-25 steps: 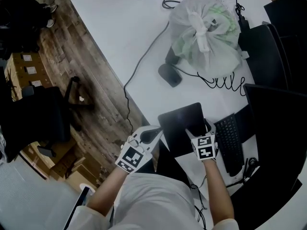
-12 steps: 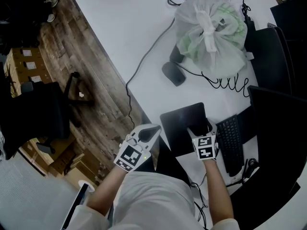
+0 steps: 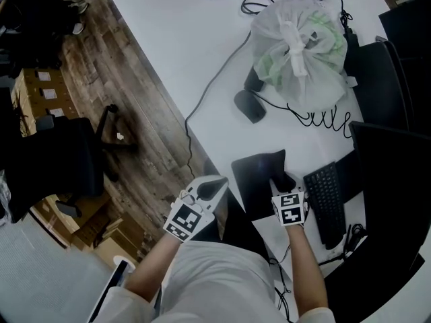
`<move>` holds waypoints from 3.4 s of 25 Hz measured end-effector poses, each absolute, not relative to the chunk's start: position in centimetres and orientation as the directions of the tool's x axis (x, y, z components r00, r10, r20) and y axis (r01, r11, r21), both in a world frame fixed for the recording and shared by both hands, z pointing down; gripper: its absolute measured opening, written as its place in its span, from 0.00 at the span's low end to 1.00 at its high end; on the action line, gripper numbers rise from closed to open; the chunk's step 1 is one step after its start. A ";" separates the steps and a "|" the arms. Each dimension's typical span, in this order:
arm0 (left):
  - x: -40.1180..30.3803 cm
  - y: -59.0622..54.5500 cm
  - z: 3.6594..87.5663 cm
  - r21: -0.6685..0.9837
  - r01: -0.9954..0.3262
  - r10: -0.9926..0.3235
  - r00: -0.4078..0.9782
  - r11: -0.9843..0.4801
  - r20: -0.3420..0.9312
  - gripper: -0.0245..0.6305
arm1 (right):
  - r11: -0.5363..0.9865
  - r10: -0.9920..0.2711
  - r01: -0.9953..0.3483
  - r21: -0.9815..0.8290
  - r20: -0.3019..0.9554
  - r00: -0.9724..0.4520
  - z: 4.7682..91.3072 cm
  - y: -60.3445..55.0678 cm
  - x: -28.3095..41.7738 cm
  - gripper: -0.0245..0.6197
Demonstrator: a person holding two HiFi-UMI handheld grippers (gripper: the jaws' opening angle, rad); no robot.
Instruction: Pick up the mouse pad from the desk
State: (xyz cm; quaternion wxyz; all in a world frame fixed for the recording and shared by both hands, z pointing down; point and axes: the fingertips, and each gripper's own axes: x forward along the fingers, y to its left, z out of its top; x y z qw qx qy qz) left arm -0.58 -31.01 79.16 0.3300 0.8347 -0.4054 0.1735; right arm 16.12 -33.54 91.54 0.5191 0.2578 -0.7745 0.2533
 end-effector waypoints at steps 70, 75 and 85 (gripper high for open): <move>5.9 -11.3 51.6 0.342 -0.680 -0.637 0.730 -0.648 0.246 0.06 | 0.502 -0.781 -0.862 -0.070 0.391 -0.487 49.5 -12.0 26.3 0.11; 5.7 -9.8 49.6 0.308 -0.698 -0.666 0.713 -0.646 0.219 0.06 | 0.498 -0.802 -0.866 -0.046 0.355 -0.481 48.2 -10.0 26.9 0.11; 3.0 -8.0 47.0 0.267 -0.696 -0.675 0.716 -0.667 0.178 0.06 | 0.466 -0.839 -0.883 -0.050 0.292 -0.460 45.7 -8.0 25.9 0.11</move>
